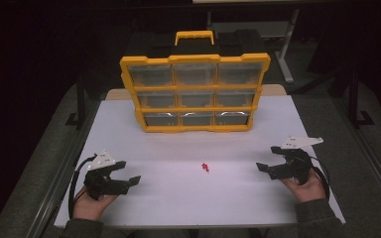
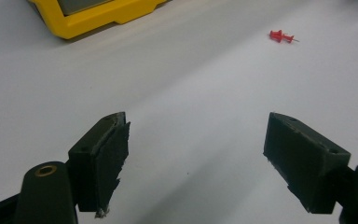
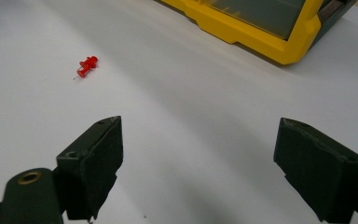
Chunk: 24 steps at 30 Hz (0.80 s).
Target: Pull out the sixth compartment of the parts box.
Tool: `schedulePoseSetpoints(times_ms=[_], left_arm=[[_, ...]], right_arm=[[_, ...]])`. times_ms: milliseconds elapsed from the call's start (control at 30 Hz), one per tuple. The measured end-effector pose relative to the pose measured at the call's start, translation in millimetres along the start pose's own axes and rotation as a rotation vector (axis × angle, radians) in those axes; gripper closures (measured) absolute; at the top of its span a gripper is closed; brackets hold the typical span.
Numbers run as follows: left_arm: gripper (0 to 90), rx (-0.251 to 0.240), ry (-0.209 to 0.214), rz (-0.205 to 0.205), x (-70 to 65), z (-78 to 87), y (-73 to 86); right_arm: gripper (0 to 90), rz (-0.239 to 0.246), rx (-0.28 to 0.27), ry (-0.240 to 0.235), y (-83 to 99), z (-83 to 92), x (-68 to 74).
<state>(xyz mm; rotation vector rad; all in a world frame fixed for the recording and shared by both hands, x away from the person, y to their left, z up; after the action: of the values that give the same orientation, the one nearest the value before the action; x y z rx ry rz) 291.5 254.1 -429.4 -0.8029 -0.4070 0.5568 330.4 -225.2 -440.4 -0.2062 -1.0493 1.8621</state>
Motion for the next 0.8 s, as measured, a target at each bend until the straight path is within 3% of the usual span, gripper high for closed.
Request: schedulePoseSetpoints(times_ms=[400, 600, 800], left_arm=[[22.0, -0.024, 0.050, 0.005, -3.1, -3.4, -5.7], [23.1, -0.058, 0.116, 0.012, -7.0, -6.7, -16.7], [23.8, -0.097, 0.182, -0.008, -11.3, -13.5, -37.3]], right_arm=[[14.5, -0.004, -0.001, 0.000, 0.3, 1.4, -1.8], [14.6, -0.007, -0.003, -0.005, -0.5, 1.3, -2.4], [14.6, 0.008, 0.005, 0.000, -1.2, 1.9, -0.8]])
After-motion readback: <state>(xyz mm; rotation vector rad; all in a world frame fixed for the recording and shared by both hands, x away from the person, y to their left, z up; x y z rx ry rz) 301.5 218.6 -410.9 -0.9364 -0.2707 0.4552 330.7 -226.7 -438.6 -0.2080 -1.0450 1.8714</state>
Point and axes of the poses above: each handheld gripper's, and its own axes: z roughly backward along the jaws, y roughly out of its underside, x roughly to its left, the point moved 5 cm from there along -z, roughly forward along the jaws, and after that the axes turned 15 degrees about -z, right-handed, at the moved point
